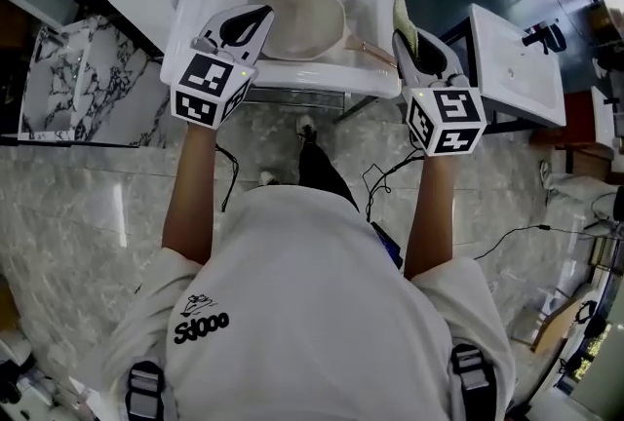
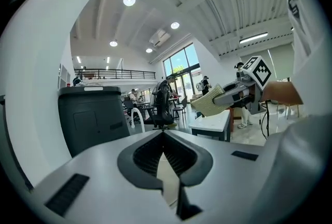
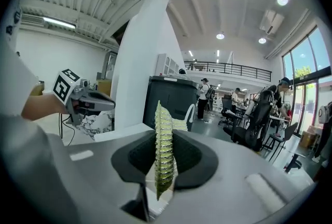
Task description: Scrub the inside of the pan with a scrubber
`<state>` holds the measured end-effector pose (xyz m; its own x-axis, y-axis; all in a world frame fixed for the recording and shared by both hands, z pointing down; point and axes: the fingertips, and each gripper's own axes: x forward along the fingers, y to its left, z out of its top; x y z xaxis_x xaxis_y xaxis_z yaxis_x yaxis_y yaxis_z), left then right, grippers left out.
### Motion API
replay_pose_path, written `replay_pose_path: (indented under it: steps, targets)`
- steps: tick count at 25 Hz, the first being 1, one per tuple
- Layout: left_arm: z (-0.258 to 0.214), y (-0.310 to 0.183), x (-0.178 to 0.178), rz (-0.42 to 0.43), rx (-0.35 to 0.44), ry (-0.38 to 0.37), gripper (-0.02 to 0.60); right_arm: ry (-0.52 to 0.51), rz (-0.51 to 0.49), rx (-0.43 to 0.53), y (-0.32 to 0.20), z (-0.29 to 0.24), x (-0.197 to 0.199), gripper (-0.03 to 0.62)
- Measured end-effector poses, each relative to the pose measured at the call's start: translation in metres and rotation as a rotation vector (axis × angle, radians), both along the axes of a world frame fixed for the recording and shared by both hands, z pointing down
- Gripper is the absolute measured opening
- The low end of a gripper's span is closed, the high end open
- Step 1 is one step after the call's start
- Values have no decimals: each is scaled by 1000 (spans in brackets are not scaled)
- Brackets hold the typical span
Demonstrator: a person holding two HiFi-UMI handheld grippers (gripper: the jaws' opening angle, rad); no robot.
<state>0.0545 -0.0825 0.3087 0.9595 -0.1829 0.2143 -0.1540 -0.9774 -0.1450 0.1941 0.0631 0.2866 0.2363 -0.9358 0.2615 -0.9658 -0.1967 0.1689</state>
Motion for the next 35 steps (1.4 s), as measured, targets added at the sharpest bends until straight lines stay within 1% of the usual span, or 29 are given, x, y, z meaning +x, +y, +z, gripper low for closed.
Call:
replay_pose_path:
  steps: [4,8,15,26,35]
  targets:
    - [-15,14,-4,27,33,8,0,19,-46,56,6,-15,-23,81]
    - [-30,25,-2,54,63,25,0,27,-62,77,6,-25,-35,80]
    - [-52,41,-2,95,84,53,0,63,-72,53,3,-32,-42,77]
    - [-45,38,-9,110,57,51,0,44,-112,46,-4,-28,-59,77]
    - [-40,43,-3,138,38,42,0,3,-152,37,-9,-18,-67,77]
